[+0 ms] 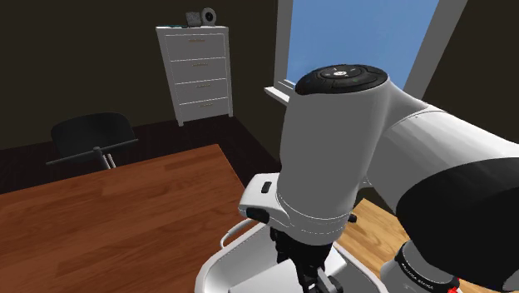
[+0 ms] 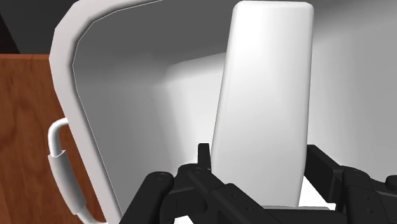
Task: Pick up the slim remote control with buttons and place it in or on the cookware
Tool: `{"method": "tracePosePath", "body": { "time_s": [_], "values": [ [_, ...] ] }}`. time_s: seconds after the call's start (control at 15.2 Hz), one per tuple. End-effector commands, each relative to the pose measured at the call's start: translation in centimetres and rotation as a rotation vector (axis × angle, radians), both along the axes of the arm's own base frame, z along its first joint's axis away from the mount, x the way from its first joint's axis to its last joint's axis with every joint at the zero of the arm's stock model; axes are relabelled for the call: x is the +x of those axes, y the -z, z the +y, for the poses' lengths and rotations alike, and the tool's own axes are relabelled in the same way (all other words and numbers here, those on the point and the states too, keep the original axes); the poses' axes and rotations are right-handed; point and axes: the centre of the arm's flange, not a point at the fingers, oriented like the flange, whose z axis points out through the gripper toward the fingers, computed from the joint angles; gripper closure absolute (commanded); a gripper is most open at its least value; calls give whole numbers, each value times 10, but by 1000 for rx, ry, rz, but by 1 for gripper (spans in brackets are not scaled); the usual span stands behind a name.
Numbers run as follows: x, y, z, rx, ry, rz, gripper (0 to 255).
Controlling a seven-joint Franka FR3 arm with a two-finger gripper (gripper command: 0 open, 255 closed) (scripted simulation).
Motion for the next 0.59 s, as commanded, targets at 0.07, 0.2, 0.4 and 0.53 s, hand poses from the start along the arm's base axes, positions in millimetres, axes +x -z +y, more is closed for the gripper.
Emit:
{"method": "tracePosePath", "body": {
  "time_s": [0.07, 0.2, 0.4, 0.53],
  "values": [
    [-1, 15, 1, 1, 0, 0, 255],
    [-1, 15, 1, 1, 0, 0, 255],
    [-1, 15, 1, 1, 0, 0, 255],
    [-1, 15, 1, 1, 0, 0, 255]
  ]
}}
